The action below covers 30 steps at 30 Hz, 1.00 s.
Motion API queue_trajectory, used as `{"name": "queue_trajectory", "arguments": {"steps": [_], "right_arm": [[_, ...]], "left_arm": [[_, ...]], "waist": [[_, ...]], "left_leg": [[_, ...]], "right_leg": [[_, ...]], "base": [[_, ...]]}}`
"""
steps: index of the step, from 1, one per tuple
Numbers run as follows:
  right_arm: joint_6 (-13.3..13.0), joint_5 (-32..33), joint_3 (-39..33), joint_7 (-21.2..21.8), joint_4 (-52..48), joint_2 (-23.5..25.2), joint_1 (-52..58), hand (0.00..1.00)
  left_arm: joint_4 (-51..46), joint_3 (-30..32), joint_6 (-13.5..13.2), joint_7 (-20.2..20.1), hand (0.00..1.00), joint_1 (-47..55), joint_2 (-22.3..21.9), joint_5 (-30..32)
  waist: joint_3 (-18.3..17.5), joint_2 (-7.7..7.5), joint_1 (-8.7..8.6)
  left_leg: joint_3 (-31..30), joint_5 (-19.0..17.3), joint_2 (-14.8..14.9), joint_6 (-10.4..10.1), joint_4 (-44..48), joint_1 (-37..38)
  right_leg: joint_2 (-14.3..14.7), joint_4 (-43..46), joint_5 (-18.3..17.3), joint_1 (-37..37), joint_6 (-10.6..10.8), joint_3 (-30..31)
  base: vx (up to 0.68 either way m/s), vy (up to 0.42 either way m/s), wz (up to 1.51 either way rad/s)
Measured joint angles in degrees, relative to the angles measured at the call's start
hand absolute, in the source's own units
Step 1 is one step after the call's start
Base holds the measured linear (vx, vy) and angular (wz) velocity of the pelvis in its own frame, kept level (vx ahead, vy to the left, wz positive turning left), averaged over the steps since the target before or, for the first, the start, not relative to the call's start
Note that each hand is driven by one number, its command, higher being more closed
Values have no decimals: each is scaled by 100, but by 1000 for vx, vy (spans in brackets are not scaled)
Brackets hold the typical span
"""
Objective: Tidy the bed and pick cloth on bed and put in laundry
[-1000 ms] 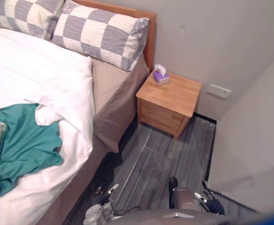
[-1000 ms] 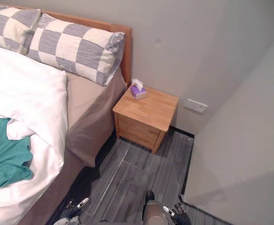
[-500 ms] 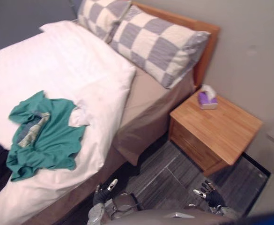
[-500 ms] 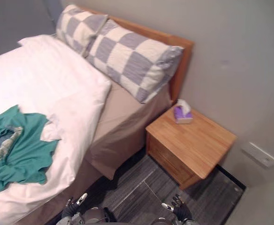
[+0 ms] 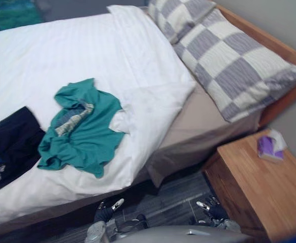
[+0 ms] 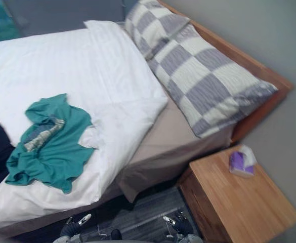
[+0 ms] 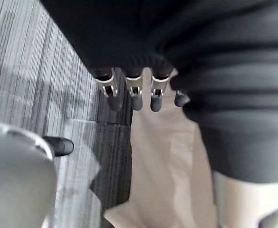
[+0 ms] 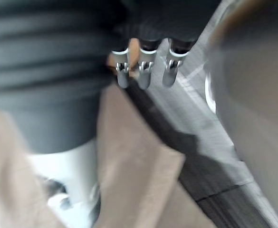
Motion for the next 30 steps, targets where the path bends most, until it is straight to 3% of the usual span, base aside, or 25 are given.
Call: {"name": "queue_trajectory", "arguments": {"steps": [2,3,5,6,9,10,13,18,19,22,24,26,28,29,30], "right_arm": [[-118,186,101,13,-28,-35,11,0],[-232,411,212,18,-94,-27,71,0],[-304,580,333,35,-72,80,176,0],[-378,697,348,35,-104,9,173,0],[-500,820,407,-17,-163,-150,195,0],[-567,983,436,-238,-163,-166,212,0],[-740,1348,498,-982,-232,-102,325,0],[-1168,1511,235,-2514,-981,42,546,0],[-1227,1448,48,-3006,-1438,39,629,0],[-1292,969,-388,-4075,-2920,35,828,0],[-1258,79,-592,-4723,-4431,23,965,0],[-1164,-428,-634,-4936,-5172,11,998,0],[-695,-1449,-613,-5128,-6221,-59,995,0],[-520,-1792,-553,-5112,-6594,-148,991,0],[-371,-2106,-481,-4958,-6865,-231,944,0]], "left_arm": [[-1,-67,36,-10,0,-46,-1,157],[-5,-64,59,-19,0,-58,3,252],[-7,11,42,-7,0,-126,64,256],[-16,127,73,-10,0,-137,-121,242],[-46,142,45,-47,0,-77,-389,238],[-55,143,44,-130,0,-61,-437,191],[-133,171,43,-190,0,-22,-485,185],[-162,358,48,-196,0,71,-397,143],[-251,397,51,-214,0,152,-380,143],[-444,474,43,-327,0,344,-316,149],[-642,516,6,-358,0,494,-303,175],[-692,515,-13,-393,0,564,-275,191],[-696,512,-103,-409,0,685,-241,207],[-693,506,-126,-422,0,761,-225,229],[-652,494,-129,-455,0,916,-190,275]], "waist": [[30,46,-61],[19,-23,-115],[-14,-275,-49],[-25,-58,16],[-26,222,-91],[-31,295,-104],[-29,285,-86],[-108,135,-65],[-151,103,-68],[-234,-26,-69],[-262,-54,-77],[-273,-32,-80],[-342,18,-78],[-406,20,-78],[-465,116,-88]], "left_leg": [[-356,-18,168,-104,-26,72],[-634,-72,191,-298,-19,57],[-656,-172,49,-481,-19,160],[-221,-126,236,-571,16,204],[341,-183,514,-680,63,256],[370,-192,606,-727,47,323],[682,-139,689,-819,-84,556],[942,-139,613,-822,-165,586],[989,-139,586,-822,-214,593],[1129,-141,539,-818,-245,600],[1189,-150,533,-802,-278,587],[1203,-185,530,-776,-285,563],[1205,-259,534,-755,-239,512],[1187,-267,524,-753,-222,499],[1150,-260,510,-747,-228,485]], "right_leg": [[360,-591,-139,-447,28,428],[589,-1789,92,-619,216,979],[464,-2565,715,-612,136,1336],[606,-2701,743,-495,82,1273],[843,-2918,725,-321,42,1133],[942,-2958,723,-262,38,1127],[1050,-2992,722,-94,35,1123],[990,-3212,746,-51,38,1280],[979,-3287,804,-52,63,1309],[959,-3422,898,-46,70,1376],[954,-3471,939,-53,73,1374],[955,-3502,935,-72,73,1373],[954,-3543,928,-73,67,1380],[944,-3542,923,-73,73,1389],[940,-3533,930,-76,79,1387]], "base": [[195,-180,110],[169,-205,109],[202,-218,60],[186,-178,4],[250,-146,0],[171,-114,-15],[112,-65,-12],[28,17,-10],[-12,60,-13],[-20,48,-14],[-39,24,-3],[-31,4,3],[0,0,0],[69,10,6],[94,15,8]]}}
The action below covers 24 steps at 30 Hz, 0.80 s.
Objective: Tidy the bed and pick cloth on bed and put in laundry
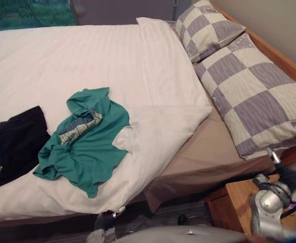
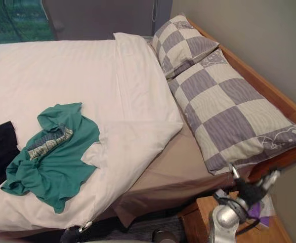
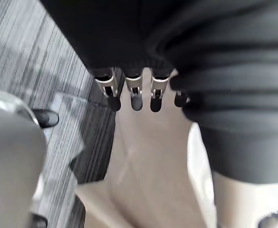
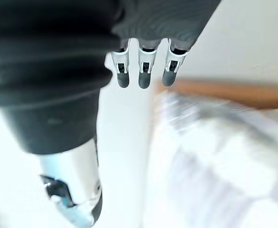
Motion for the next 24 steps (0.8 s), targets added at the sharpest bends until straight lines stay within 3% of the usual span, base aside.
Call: {"name": "queue_trajectory", "arguments": {"steps": [5,12,16,20,24], "right_arm": [[273,-414,467,693,-121,-454,-346,0],[430,-657,1255,1462,360,-1118,-1156,0],[896,-852,2048,1735,1125,-1404,-1999,0],[1350,-889,2406,1858,1879,-1491,-3081,0],[1602,-1067,2492,1861,2739,-1545,-4649,0]], "left_arm": [[238,-186,-18,-146,0,182,122,4],[300,-430,-17,-266,0,178,204,148],[297,-571,40,-366,0,122,343,144],[273,-667,111,-368,0,-252,515,102],[149,-666,182,-367,0,-793,716,-179]], "waist": [[-78,49,26],[-121,113,41],[-83,60,55],[296,25,288],[1134,-24,419]], "left_leg": [[-94,17,-87,24,1,-88],[-423,79,-121,73,25,-205],[-643,208,-149,106,28,-383],[-825,319,-172,173,32,-689],[-1043,551,-228,250,151,-1330]], "right_leg": [[-26,-75,10,-27,18,-30],[-98,-291,70,145,58,-304],[-151,-431,198,155,51,-479],[-183,-442,328,-51,1,-596],[-258,-407,537,-556,-44,-705]], "base": [[77,22,5],[40,4,22],[-43,-7,26],[-131,-12,21],[-205,-27,27]]}}
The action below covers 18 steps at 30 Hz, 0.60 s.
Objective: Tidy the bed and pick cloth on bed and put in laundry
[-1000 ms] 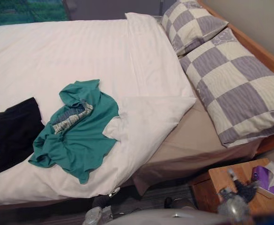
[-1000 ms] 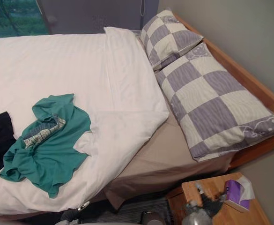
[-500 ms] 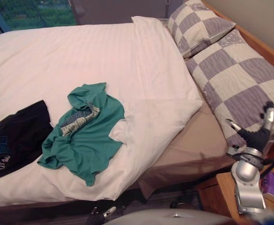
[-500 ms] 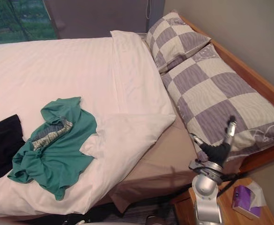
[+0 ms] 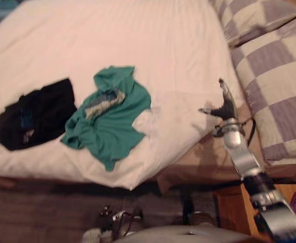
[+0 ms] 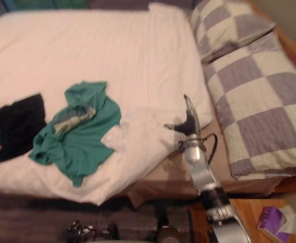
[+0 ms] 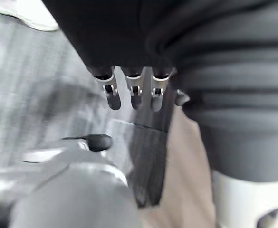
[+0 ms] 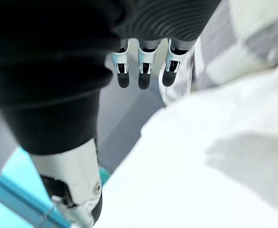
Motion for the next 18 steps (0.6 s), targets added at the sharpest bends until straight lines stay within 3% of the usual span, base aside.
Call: {"name": "queue_trajectory", "arguments": {"steps": [3,8,13,18], "right_arm": [[55,-39,229,39,425,-269,-808,0],[172,-39,444,108,864,-602,-1738,0],[357,-29,624,137,1159,-880,-2190,0],[394,-65,668,267,1308,-913,-2208,0]], "left_arm": [[-51,-1,-1,0,0,-289,71,-216],[-266,-12,-46,6,0,-649,66,-427],[-303,-481,-43,48,0,-982,91,-679],[-297,-785,-43,51,0,-1142,60,-989]], "waist": [[411,29,123],[958,124,172],[1030,223,214],[1127,402,210]], "left_leg": [[-119,66,-12,22,189,-404],[-272,78,-66,48,406,-769],[-358,75,-120,98,592,-1301],[-426,61,-182,146,644,-1373]], "right_leg": [[-22,-4,152,-270,-2,-32],[-86,-5,249,-461,-7,-48],[-129,-81,390,-832,2,-8],[-178,-100,407,-849,-2,64]], "base": [[-111,-9,15],[-36,19,16],[-12,45,14],[4,41,4]]}}
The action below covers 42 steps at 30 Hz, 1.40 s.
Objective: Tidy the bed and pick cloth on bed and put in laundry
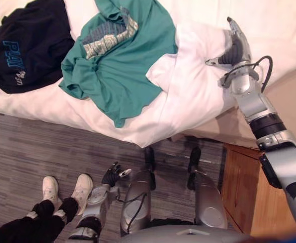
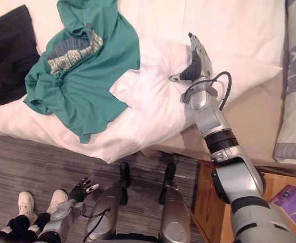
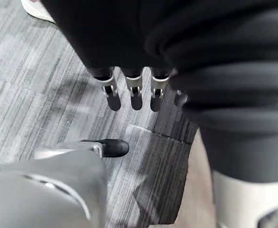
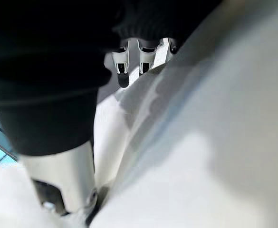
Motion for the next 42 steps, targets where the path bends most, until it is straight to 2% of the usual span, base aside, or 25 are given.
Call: {"name": "queue_trajectory", "arguments": {"steps": [2,3,6,10,12,15,18,20,22,23,24,26,28,29,30,31,32,33,34,35,36,37,38,40,42], "right_arm": [[-46,-324,174,147,-14,-47,23,0],[-62,-442,205,188,-20,-64,43,100],[-107,-893,370,252,-57,-132,180,100],[-74,-1097,443,225,-57,-97,411,100],[-27,-1095,442,146,-30,-73,454,100],[96,-1004,434,-221,76,143,536,100],[94,-683,378,-655,96,395,838,100],[47,-317,77,-971,-119,739,1293,100],[-7,-46,-142,-1186,-273,947,1583,100],[-110,223,-363,-1385,-536,1193,2033,100],[-186,379,-426,-1470,-645,1276,2214,100],[-551,958,-792,-1696,-1214,1594,3157,100],[-846,1236,-987,-1818,-1489,1753,3771,100],[-1138,1475,-1214,-1906,-1729,1917,4433,100],[-1252,1574,-1293,-1916,-1829,1968,4663,100],[-1487,1767,-1456,-1910,-1995,2071,5109,100],[-1627,1921,-1533,-1895,-2080,2140,5379,0],[-1843,2147,-1635,-1801,-2160,2241,5700,0],[-1952,2250,-1674,-1736,-2179,2296,5817,0],[-2170,2583,-1788,-1510,-2270,2432,6102,0],[-2268,2762,-1865,-1371,-2317,2511,6202,0],[-2493,3329,-1986,-1005,-2332,2677,6373,0],[-2537,3522,-2067,-855,-2331,2760,6442,0],[-2589,4418,-2336,-185,-2320,3010,6741,0],[-2591,4827,-2346,138,-2312,3057,6949,0]], "left_arm": [[0,-108,6,0,0,-74,-11,-84],[4,-111,23,2,0,-101,-24,-83],[-12,-126,133,14,0,-168,-123,-33],[-2,-351,160,149,0,-200,-252,210],[2,-351,165,196,0,-200,-277,253],[4,-351,165,370,0,-200,-278,463],[-1,-352,167,570,0,-198,-276,491],[-5,-404,193,719,0,-195,-273,645],[-7,-475,263,809,0,-192,-274,701],[-14,-526,330,885,0,-153,-286,712],[-31,-525,365,893,0,-137,-274,748],[-140,-532,485,1026,0,-22,-256,882],[-239,-540,542,1128,0,134,-263,924],[-234,-543,602,1146,0,312,-261,932],[-230,-544,638,1165,0,382,-257,942],[-229,-543,677,1249,0,527,-262,1005],[-218,-544,682,1258,0,641,-270,1071],[-205,-543,683,1257,0,781,-300,1095],[-199,-543,683,1256,0,840,-321,1095],[-156,-543,681,1249,0,906,-379,1092],[-119,-540,672,1246,0,919,-394,1092],[-77,-531,669,1229,0,979,-416,1088],[-71,-519,669,1215,0,1005,-432,1081],[-72,-355,668,1069,0,1061,-488,1079],[-84,-140,663,970,0,1132,-587,1081]], "waist": [[27,53,-9],[32,63,-8],[39,78,-9],[39,78,-11],[32,64,23],[17,33,44],[-38,-80,43],[-126,-244,41],[-181,-343,35],[-259,-482,34],[-282,-521,28],[-388,-661,0],[-534,-729,-53],[-782,-778,-141],[-885,-788,-178],[-1051,-784,-279],[-1145,-747,-358],[-1318,-698,-441],[-1404,-659,-459],[-1588,-596,-489],[-1664,-569,-497],[-1768,-489,-512],[-1792,-464,-516],[-1830,-422,-530],[-1885,-413,-541]], "left_leg": [[11,2,-27,12,25,-67],[8,7,-28,20,33,-80],[-51,8,-28,22,117,-112],[-177,11,-15,24,132,-108],[-197,14,4,19,131,-89],[-203,34,42,-9,81,13],[-173,66,88,-47,-72,231],[-142,64,138,-68,-144,374],[-109,69,160,-80,-216,469],[-2,61,183,-92,-265,585],[24,59,189,-96,-294,646],[166,28,198,-123,-326,886],[268,-9,194,-121,-397,1048],[381,-33,173,-117,-467,1181],[429,-37,156,-116,-503,1233],[496,-82,133,-115,-521,1365],[530,-109,128,-118,-539,1484],[645,-118,121,-120,-619,1638],[670,-120,120,-123,-663,1697],[766,-128,117,-129,-724,1785],[794,-141,117,-136,-743,1827],[827,-147,114,-139,-810,1963],[856,-150,116,-142,-829,1994],[1004,-159,128,-153,-914,2183],[1135,-190,160,-156,-938,2262]], "right_leg": [[-20,0,15,-77,17,52],[-21,0,23,-87,13,53],[-20,0,30,-66,15,46],[-10,-6,30,12,15,-58],[8,-19,30,52,15,-80],[52,-80,32,166,12,-85],[112,-176,39,339,9,-79],[172,-235,40,463,8,-69],[198,-240,39,509,8,-31],[223,-242,39,560,8,70],[229,-243,39,595,8,82],[243,-245,36,759,13,244],[252,-245,17,824,41,342],[244,-245,-28,859,90,441],[234,-245,-64,872,104,489],[226,-244,-117,951,129,590],[226,-246,-141,1043,151,634],[235,-245,-169,1105,166,706],[243,-247,-174,1128,170,728],[257,-253,-185,1154,182,804],[265,-265,-187,1164,184,845],[273,-314,-189,1269,188,881],[275,-321,-192,1315,191,891],[286,-328,-208,1439,209,950],[301,-326,-211,1440,212,1015]], "base": [[-22,37,-4],[0,0,0],[0,0,0],[-36,8,11],[-19,-1,7],[7,-2,-1],[46,-11,-7],[82,-25,-7],[70,-14,-10],[67,5,-17],[78,13,-20],[58,22,-25],[49,33,-34],[50,29,-35],[63,36,-40],[50,25,-30],[40,34,-39],[23,24,-30],[20,24,-35],[23,14,-27],[31,21,-26],[26,18,-14],[40,22,-10],[24,20,-15],[17,4,-30]]}}
